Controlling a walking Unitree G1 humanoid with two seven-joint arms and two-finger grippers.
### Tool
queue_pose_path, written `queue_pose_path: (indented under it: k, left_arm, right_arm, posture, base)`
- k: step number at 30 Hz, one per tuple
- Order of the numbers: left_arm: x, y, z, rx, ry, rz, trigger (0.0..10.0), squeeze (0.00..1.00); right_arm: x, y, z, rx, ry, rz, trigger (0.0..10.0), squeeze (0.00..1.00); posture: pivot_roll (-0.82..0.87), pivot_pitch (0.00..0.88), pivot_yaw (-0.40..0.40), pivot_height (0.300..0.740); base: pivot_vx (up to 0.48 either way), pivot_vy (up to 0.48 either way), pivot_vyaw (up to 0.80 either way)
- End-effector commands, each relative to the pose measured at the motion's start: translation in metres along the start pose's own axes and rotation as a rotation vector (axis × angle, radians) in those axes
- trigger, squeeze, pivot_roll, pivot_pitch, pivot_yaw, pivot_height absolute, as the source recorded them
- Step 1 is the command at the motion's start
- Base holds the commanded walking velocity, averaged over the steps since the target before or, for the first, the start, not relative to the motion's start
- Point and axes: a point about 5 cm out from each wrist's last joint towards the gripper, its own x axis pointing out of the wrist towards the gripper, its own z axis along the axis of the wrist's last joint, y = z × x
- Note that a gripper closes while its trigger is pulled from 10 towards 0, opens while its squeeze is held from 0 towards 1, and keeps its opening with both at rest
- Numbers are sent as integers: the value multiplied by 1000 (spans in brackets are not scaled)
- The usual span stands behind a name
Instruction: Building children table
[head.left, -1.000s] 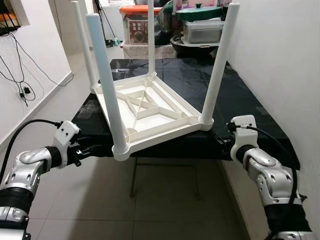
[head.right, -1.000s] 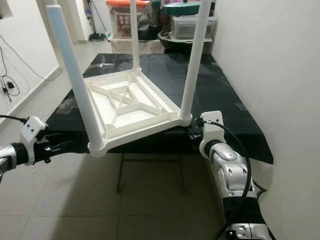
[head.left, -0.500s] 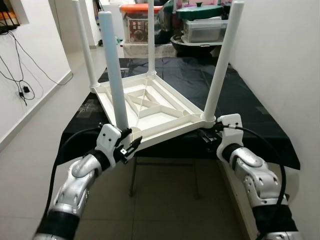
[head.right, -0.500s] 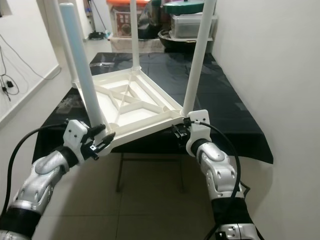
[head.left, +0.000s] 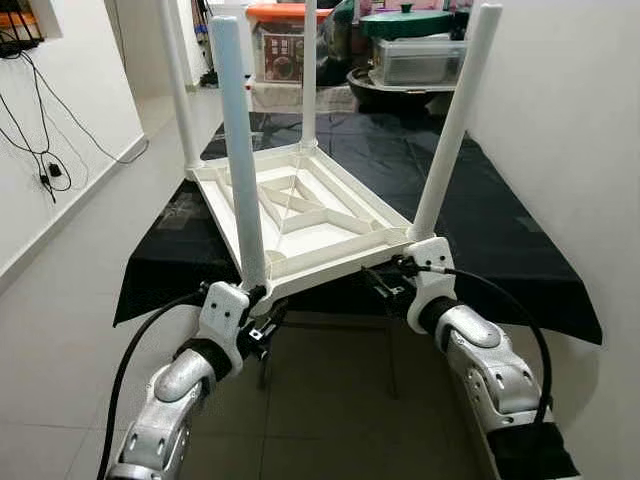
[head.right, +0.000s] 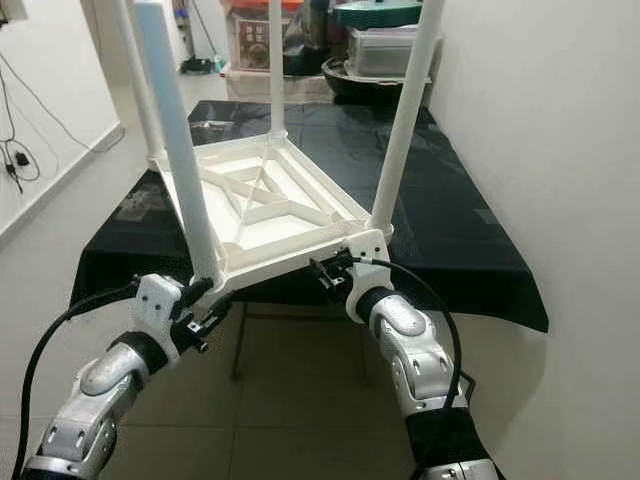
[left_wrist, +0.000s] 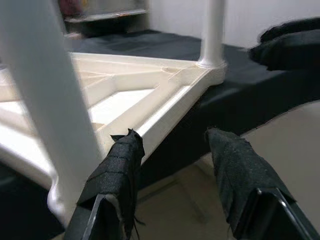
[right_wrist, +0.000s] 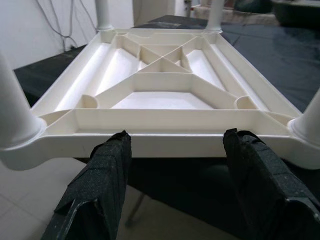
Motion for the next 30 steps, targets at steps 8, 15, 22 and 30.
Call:
queue_pose_path:
  k: [8, 15, 22, 30]
  left_arm:
    - [38, 18, 14, 8, 40, -79, 10000, 0]
    - [48, 27, 31, 49, 14, -52, 10000, 0]
    - [12, 80, 51, 119, 21, 14, 10000, 0]
    - [-58, 152, 66, 202, 153, 59, 10000, 0]
  right_arm:
    - [-11, -12, 20, -14, -60, -75, 10000, 0]
    - [-20, -23, 20, -27, -30, -128, 10000, 0]
    - [-20, -35, 25, -49, -17, -152, 10000, 0]
    - [-18, -43, 32, -64, -17, -169, 10000, 0]
  posture:
    - [-8, 65, -9, 740]
    - [-22, 131, -22, 740]
    - [-18, 162, -54, 740]
    - [-10, 162, -74, 740]
  base:
    - [0, 0, 0]
    - [0, 0, 0]
    - [0, 0, 0]
    - [0, 0, 0]
